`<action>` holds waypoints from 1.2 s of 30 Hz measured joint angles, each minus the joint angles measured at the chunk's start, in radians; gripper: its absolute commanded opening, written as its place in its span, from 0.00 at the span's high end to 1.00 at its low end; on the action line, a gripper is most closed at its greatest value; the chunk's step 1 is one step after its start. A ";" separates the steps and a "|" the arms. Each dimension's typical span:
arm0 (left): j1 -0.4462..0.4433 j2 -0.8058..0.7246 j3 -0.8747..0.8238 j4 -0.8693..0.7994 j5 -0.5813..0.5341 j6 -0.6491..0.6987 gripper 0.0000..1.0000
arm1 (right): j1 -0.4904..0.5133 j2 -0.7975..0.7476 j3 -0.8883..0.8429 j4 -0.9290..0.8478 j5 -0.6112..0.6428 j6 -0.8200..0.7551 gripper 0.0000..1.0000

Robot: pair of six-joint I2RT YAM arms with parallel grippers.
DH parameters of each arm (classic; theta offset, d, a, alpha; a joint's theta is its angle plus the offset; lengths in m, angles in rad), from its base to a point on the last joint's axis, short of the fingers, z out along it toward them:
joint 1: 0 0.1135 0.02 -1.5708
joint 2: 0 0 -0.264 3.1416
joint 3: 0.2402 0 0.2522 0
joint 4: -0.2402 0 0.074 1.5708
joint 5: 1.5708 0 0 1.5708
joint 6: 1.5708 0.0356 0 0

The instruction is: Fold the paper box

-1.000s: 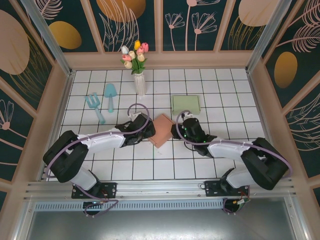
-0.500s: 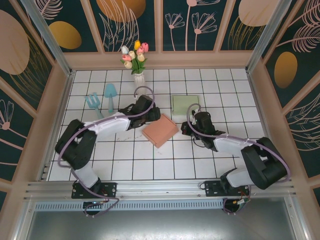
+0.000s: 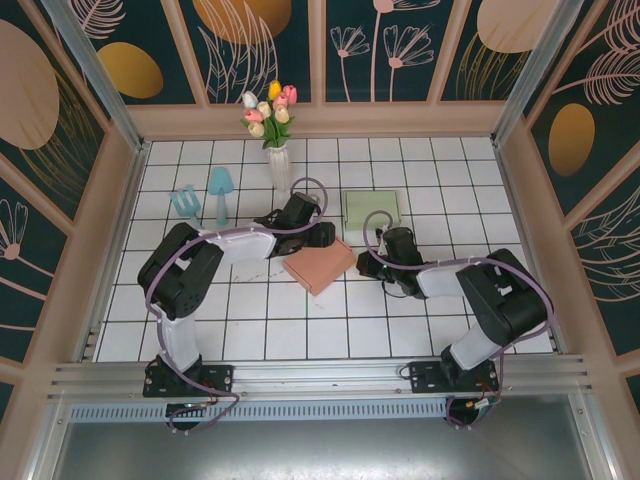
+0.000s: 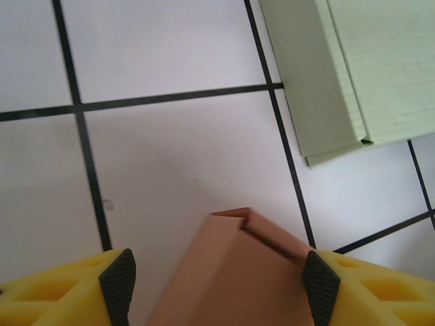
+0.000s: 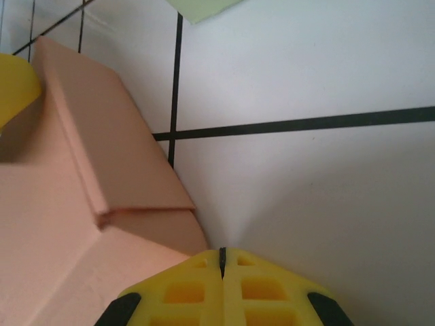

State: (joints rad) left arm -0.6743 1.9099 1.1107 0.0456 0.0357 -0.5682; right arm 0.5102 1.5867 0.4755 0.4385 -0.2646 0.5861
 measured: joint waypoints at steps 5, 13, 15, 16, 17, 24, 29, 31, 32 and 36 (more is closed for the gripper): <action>0.006 0.010 -0.023 0.072 0.048 0.000 0.37 | -0.005 0.034 0.011 0.044 -0.019 0.001 1.00; -0.009 0.008 -0.077 0.198 0.069 -0.003 0.38 | -0.012 0.087 0.049 0.080 -0.033 0.005 1.00; -0.024 0.008 -0.077 0.197 0.049 -0.002 0.38 | -0.013 0.094 0.060 0.075 -0.029 0.014 1.00; -0.029 0.008 -0.077 0.197 0.039 -0.002 0.38 | -0.014 0.095 0.062 0.072 -0.027 0.019 1.00; -0.031 0.008 -0.077 0.197 0.032 -0.003 0.39 | -0.014 0.095 0.063 0.072 -0.024 0.023 1.00; -0.066 -0.025 -0.088 0.143 -0.046 -0.061 0.35 | -0.011 0.090 0.064 0.067 -0.002 0.023 1.00; -0.068 -0.079 -0.116 0.100 -0.043 -0.132 0.30 | 0.003 0.040 0.055 0.034 0.035 0.012 1.00; -0.057 -0.111 -0.137 0.093 -0.040 -0.151 0.25 | 0.008 -0.005 0.051 0.014 0.039 0.001 1.00; -0.048 -0.132 -0.149 0.084 -0.041 -0.159 0.24 | 0.008 -0.029 0.050 0.004 0.041 -0.004 1.00; -0.022 -0.212 -0.177 0.041 -0.051 -0.171 0.24 | 0.008 -0.124 0.045 -0.054 0.069 -0.024 1.00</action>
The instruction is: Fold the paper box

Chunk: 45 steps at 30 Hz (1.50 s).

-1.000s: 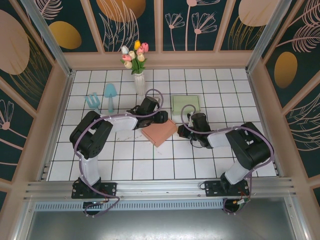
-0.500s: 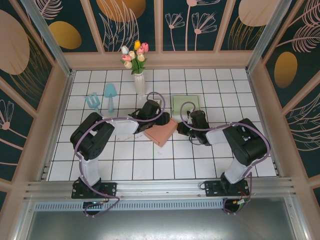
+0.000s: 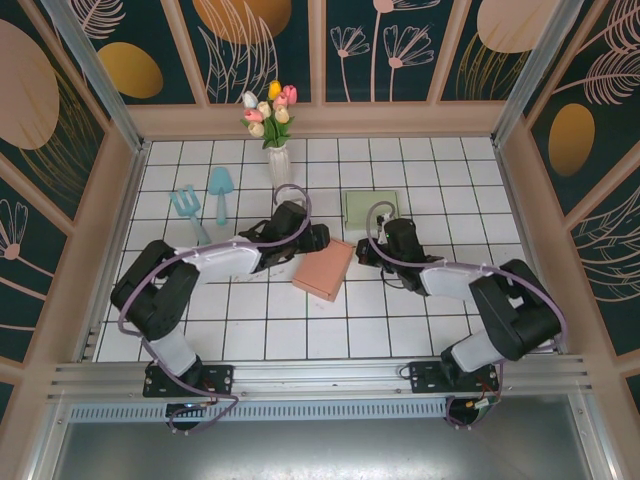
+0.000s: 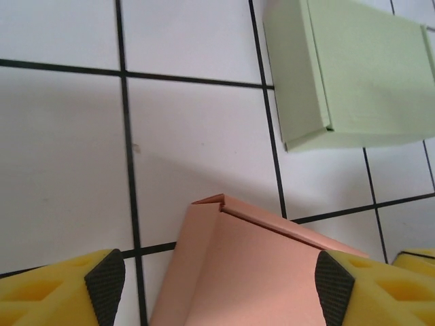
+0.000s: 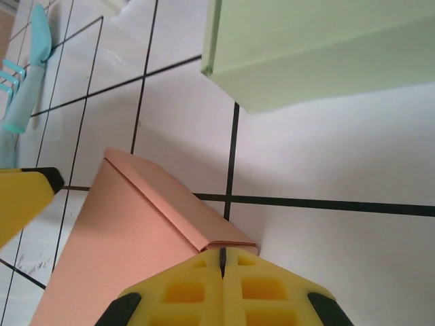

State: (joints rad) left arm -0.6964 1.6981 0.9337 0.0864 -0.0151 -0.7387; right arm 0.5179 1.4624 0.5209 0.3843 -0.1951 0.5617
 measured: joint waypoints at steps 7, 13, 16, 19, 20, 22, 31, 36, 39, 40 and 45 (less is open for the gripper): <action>0.000 -0.157 -0.158 0.003 0.005 -0.027 0.28 | 0.078 -0.179 -0.142 -0.048 0.028 0.000 1.00; 0.000 -0.250 -0.338 0.027 0.037 -0.064 0.28 | 0.248 -0.275 -0.293 -0.032 0.068 0.056 1.00; 0.000 -0.271 -0.371 0.045 0.056 -0.077 0.28 | 0.313 -0.282 -0.341 0.004 0.095 0.091 1.00; 0.000 -0.271 -0.378 0.079 0.081 -0.088 0.28 | 0.354 -0.274 -0.356 0.041 0.114 0.120 1.00; 0.000 -0.270 -0.379 0.096 0.092 -0.093 0.28 | 0.367 -0.264 -0.354 0.061 0.121 0.127 1.00; -0.001 -0.270 -0.379 0.121 0.110 -0.103 0.28 | 0.389 -0.238 -0.347 0.085 0.127 0.133 1.00; -0.013 -0.260 -0.389 0.168 0.132 -0.132 0.28 | 0.412 -0.119 -0.290 0.164 0.137 0.154 1.00; -0.042 -0.238 -0.409 0.196 0.138 -0.155 0.28 | 0.417 -0.059 -0.261 0.191 0.135 0.155 1.00; -0.070 -0.222 -0.414 0.209 0.131 -0.166 0.29 | 0.425 -0.026 -0.237 0.206 0.135 0.156 1.00; -0.074 -0.221 -0.415 0.214 0.125 -0.170 0.29 | 0.426 -0.018 -0.234 0.211 0.135 0.156 1.00; -0.093 -0.216 -0.434 0.267 0.083 -0.207 0.30 | 0.428 0.029 -0.234 0.276 0.126 0.174 1.00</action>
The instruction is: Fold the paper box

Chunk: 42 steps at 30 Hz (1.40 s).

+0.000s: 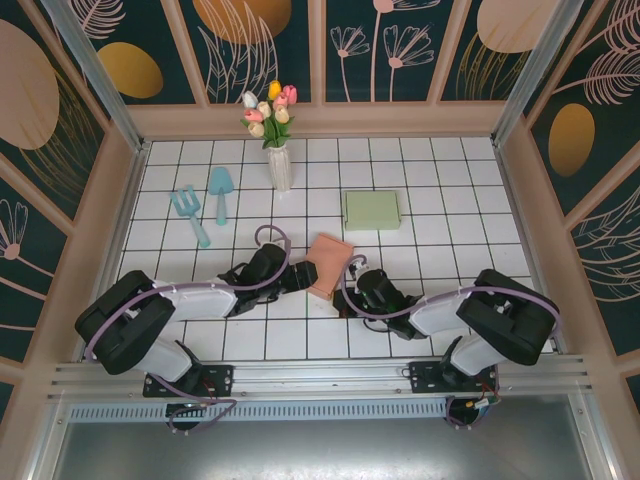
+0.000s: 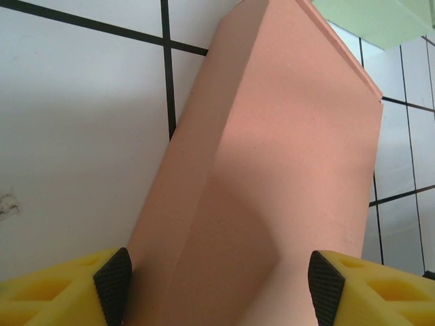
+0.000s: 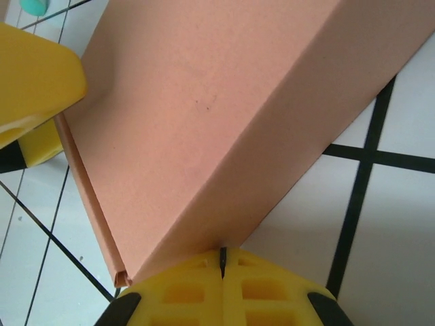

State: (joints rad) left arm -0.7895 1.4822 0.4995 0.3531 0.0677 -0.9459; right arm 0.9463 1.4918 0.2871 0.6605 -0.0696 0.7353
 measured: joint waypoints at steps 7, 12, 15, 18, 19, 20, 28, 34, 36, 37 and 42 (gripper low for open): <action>-0.008 0.012 -0.023 0.066 -0.107 -0.055 0.29 | 0.063 0.092 0.000 0.147 0.028 0.066 1.00; 0.007 -0.007 0.011 -0.009 -0.144 -0.062 0.27 | 0.138 0.106 0.010 0.166 0.087 0.087 1.00; 0.056 -0.065 0.043 -0.089 -0.151 -0.059 0.26 | 0.142 0.064 0.013 0.134 0.151 0.086 0.95; 0.101 -0.145 0.067 -0.173 -0.212 -0.050 0.26 | 0.142 -0.021 0.015 0.050 0.210 0.077 0.79; 0.106 -0.172 0.068 -0.189 -0.227 -0.050 0.27 | 0.142 -0.055 0.016 0.013 0.229 0.068 0.75; 0.106 -0.200 0.067 -0.209 -0.239 -0.050 0.27 | 0.142 -0.093 0.016 -0.027 0.251 0.059 0.69; 0.082 -0.338 -0.092 -0.215 -0.236 -0.079 0.32 | 0.111 -0.333 0.126 -0.385 0.368 -0.111 0.31; -0.035 -0.362 -0.163 -0.173 -0.227 -0.147 0.32 | -0.058 -0.274 0.276 -0.477 0.293 -0.296 0.29; -0.050 -0.361 -0.175 -0.117 -0.215 -0.175 0.32 | -0.129 -0.231 0.299 -0.482 0.246 -0.339 0.29; -0.054 -0.360 -0.180 -0.098 -0.210 -0.185 0.32 | -0.155 -0.212 0.305 -0.482 0.225 -0.354 0.29; -0.075 -0.314 -0.186 -0.018 -0.199 -0.221 0.31 | -0.253 -0.092 0.339 -0.493 0.105 -0.433 0.29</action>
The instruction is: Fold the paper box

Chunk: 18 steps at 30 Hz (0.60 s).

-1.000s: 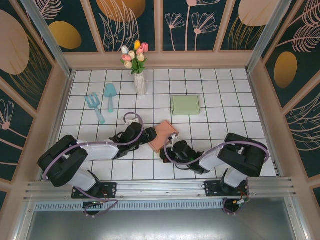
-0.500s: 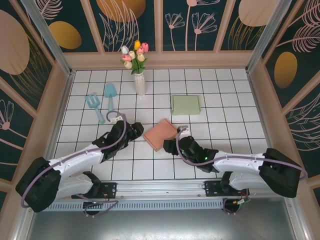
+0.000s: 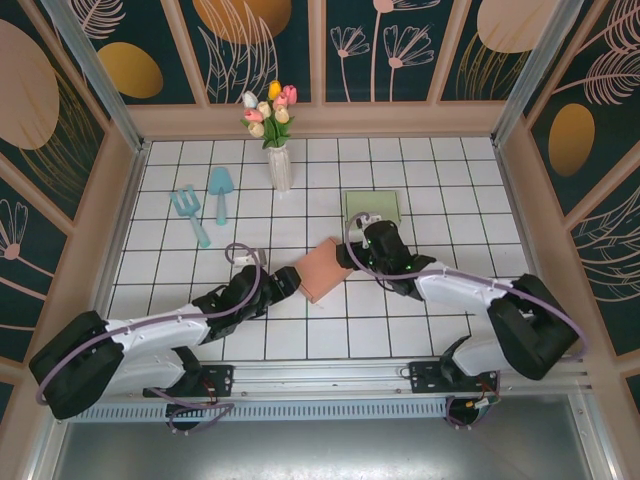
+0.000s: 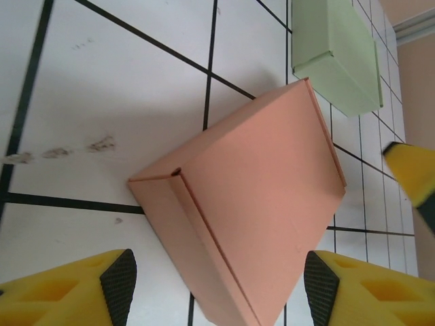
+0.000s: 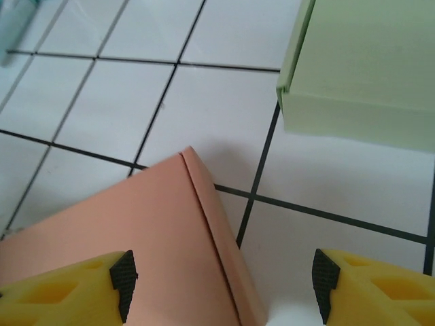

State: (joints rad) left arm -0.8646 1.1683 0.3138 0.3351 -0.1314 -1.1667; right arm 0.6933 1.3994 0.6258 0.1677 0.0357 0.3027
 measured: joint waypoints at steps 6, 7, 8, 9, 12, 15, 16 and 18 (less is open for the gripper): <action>-0.002 0.064 0.000 0.051 0.018 -0.017 0.31 | -0.024 0.071 0.025 0.010 -0.096 -0.040 0.29; -0.002 0.079 0.000 0.059 0.019 -0.018 0.31 | -0.027 0.081 0.028 0.013 -0.106 -0.040 0.29; -0.002 0.095 0.002 0.067 0.023 -0.021 0.31 | -0.031 0.093 0.032 0.016 -0.114 -0.042 0.28; -0.002 0.106 0.002 0.072 0.025 -0.022 0.31 | -0.034 0.103 0.036 0.016 -0.117 -0.043 0.29; -0.002 0.145 0.008 0.085 0.032 -0.028 0.31 | -0.043 0.142 0.047 0.017 -0.136 -0.044 0.30; -0.002 0.176 0.017 0.092 0.042 -0.031 0.31 | -0.047 0.171 0.048 0.021 -0.161 -0.054 0.32; -0.002 0.185 0.024 0.092 0.042 -0.032 0.31 | -0.047 0.175 0.050 0.029 -0.171 -0.058 0.34; -0.002 0.202 0.041 0.093 0.044 -0.032 0.31 | -0.050 0.180 0.056 0.036 -0.192 -0.062 0.37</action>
State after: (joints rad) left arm -0.8661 1.3705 0.3546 0.4282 -0.0872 -1.1984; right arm 0.6434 1.5791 0.6815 0.2035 -0.1566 0.2409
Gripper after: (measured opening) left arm 0.690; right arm 0.657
